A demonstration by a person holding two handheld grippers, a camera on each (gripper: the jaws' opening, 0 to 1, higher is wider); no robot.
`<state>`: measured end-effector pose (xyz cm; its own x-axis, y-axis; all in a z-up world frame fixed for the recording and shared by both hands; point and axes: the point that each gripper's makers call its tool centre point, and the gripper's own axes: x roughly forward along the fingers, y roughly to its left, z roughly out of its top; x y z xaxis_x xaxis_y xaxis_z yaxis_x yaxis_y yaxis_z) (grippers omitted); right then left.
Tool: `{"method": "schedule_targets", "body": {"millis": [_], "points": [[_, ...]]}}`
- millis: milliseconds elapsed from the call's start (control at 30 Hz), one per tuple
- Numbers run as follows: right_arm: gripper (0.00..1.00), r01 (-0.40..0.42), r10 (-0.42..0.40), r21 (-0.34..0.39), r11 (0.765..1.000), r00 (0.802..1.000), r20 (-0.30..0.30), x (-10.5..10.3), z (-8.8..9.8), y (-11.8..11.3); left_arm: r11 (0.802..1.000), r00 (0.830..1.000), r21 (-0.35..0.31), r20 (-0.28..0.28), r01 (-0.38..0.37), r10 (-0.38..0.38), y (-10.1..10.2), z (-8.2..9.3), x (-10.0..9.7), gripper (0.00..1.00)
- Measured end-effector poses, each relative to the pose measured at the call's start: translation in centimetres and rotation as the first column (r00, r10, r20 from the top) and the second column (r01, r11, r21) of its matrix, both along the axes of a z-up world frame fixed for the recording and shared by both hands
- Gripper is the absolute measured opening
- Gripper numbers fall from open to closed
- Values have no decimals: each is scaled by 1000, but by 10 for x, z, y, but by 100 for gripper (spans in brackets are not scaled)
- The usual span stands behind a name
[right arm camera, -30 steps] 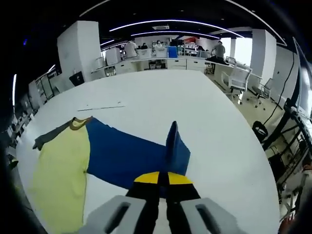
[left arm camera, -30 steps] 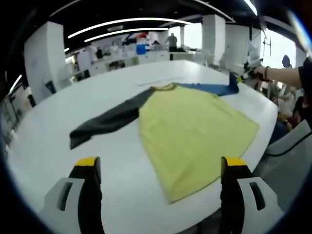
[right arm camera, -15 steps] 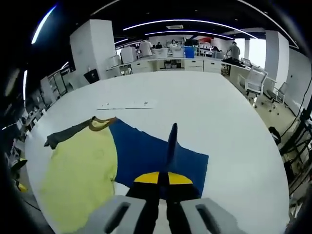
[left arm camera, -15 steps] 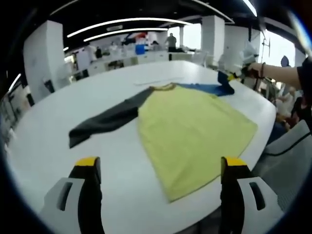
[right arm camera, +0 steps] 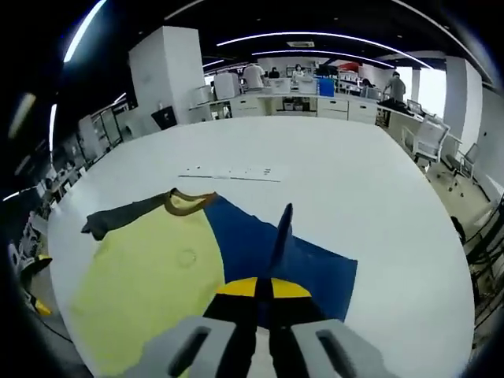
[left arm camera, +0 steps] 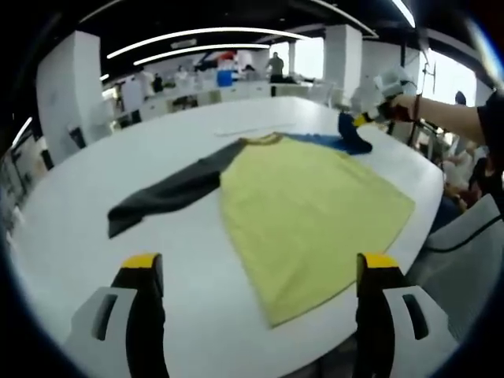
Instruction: Fold the garment on the visible template until the final outline fits inside the template.
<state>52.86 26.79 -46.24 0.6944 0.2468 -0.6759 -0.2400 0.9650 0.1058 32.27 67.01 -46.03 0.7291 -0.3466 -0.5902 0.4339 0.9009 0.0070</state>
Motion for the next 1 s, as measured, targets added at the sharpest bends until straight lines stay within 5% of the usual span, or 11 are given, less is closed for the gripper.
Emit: {"method": "schedule_targets", "body": {"millis": [1000], "points": [[0,-118,117,21,993,993,27,7,10,96,1000,1000,-4,4,3,-3,1,-2,4,98]]}}
